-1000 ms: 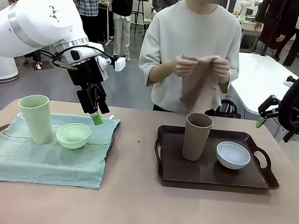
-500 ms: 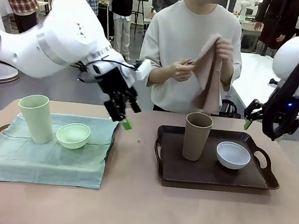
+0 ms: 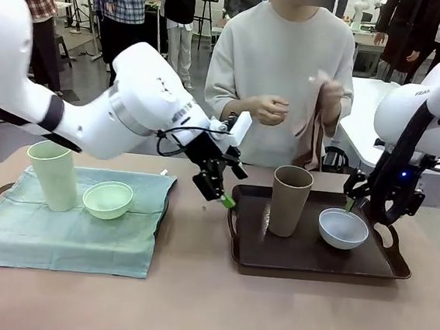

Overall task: Set up a tray with a mat and arrange the tableware.
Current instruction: Pick up the Picnic Bowl and Reusable plastic cup from the Handle tray in front of the human's position and hold them in the air.

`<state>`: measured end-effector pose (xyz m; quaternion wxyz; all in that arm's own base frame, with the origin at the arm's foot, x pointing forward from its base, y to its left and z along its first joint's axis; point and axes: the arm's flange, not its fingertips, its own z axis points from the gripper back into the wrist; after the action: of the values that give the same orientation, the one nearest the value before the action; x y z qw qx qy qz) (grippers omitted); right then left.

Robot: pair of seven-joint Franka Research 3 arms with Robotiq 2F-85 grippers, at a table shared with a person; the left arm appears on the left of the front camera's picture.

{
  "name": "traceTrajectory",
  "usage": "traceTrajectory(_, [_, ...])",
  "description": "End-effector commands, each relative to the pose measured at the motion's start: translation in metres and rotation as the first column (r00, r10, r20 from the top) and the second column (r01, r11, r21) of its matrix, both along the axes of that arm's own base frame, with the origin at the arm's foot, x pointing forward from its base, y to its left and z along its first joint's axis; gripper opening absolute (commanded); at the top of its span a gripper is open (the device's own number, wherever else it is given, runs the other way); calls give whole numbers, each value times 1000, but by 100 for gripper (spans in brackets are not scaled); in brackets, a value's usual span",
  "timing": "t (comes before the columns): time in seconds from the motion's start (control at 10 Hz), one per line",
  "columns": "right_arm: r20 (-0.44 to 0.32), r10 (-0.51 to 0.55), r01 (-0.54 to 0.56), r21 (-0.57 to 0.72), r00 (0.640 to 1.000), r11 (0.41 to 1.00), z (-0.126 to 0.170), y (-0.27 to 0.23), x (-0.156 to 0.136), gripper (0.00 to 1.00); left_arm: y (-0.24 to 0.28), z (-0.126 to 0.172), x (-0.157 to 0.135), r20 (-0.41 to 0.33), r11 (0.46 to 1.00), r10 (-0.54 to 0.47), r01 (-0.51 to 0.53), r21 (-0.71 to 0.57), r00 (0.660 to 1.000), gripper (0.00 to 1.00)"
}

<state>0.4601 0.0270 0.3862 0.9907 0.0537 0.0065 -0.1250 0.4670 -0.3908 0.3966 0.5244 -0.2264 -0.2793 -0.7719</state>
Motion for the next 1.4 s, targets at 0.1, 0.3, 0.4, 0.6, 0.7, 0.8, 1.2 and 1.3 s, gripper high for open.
traceTrajectory(0.1, [-6,85,-85,-13,996,996,-16,2,-5,97,-20,-15,17,-69,977,172,-179,-115,983,100])
traceTrajectory(0.3, [-4,96,-96,-8,995,995,-20,-1,-7,97,-18,-16,23,-152,938,309,-327,-114,939,100])
traceTrajectory(0.4, [11,96,-97,32,995,995,-15,-1,-11,97,-12,-10,20,-249,936,325,-347,-52,912,100])
traceTrajectory(0.6, [-26,76,-76,2,997,997,-15,3,-6,97,-18,-18,25,-110,965,236,-246,-91,966,100])
traceTrajectory(0.7, [-23,86,-86,7,996,996,-14,1,-6,97,-18,-18,25,-110,965,236,-246,-91,966,100])
traceTrajectory(0.8, [-14,69,-69,4,997,998,-19,4,2,97,-18,-17,25,-156,953,280,-294,-78,947,100])
traceTrajectory(1.2, [76,52,-49,-47,996,998,-43,3,18,97,-20,-37,22,-191,957,261,-279,-76,946,100])
traceTrajectory(1.3, [78,48,-44,-47,996,998,-46,3,19,97,-22,-42,26,-206,955,260,-283,-91,943,100])
